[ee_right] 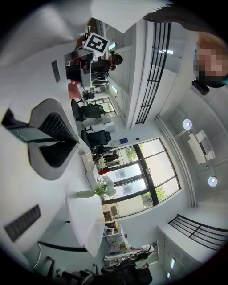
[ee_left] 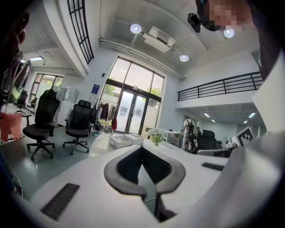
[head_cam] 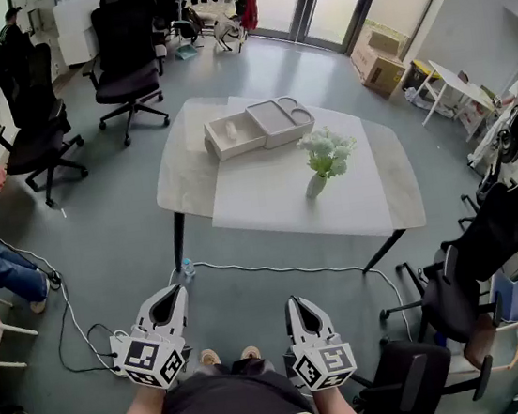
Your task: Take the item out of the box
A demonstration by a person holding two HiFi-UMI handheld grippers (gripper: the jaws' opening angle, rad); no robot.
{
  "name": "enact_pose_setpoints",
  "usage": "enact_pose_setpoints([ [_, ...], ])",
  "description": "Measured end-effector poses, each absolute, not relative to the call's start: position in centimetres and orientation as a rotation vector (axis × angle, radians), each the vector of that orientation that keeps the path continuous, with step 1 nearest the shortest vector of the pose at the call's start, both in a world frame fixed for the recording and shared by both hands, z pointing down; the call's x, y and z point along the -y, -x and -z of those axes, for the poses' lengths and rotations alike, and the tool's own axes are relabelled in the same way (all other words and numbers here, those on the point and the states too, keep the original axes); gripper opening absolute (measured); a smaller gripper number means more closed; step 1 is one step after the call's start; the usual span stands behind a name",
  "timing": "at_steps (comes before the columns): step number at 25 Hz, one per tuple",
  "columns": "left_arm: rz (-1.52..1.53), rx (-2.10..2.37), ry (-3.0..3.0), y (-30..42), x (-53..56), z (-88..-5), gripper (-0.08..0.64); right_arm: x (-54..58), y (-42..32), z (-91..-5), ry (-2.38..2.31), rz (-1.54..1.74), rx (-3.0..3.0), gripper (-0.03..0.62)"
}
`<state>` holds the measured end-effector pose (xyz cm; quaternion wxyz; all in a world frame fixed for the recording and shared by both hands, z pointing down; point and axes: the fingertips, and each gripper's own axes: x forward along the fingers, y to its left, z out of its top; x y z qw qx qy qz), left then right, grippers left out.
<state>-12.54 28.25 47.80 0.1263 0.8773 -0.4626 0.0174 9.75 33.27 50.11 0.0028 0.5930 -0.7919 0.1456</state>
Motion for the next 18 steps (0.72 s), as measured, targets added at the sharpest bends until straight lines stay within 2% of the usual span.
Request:
enact_pose_setpoints([
  [18,-0.048,1.243,-2.631,15.5,-24.4,-49.1,0.009,-31.0,-6.4,-50.9,-1.982,-0.417,2.45,0.023],
])
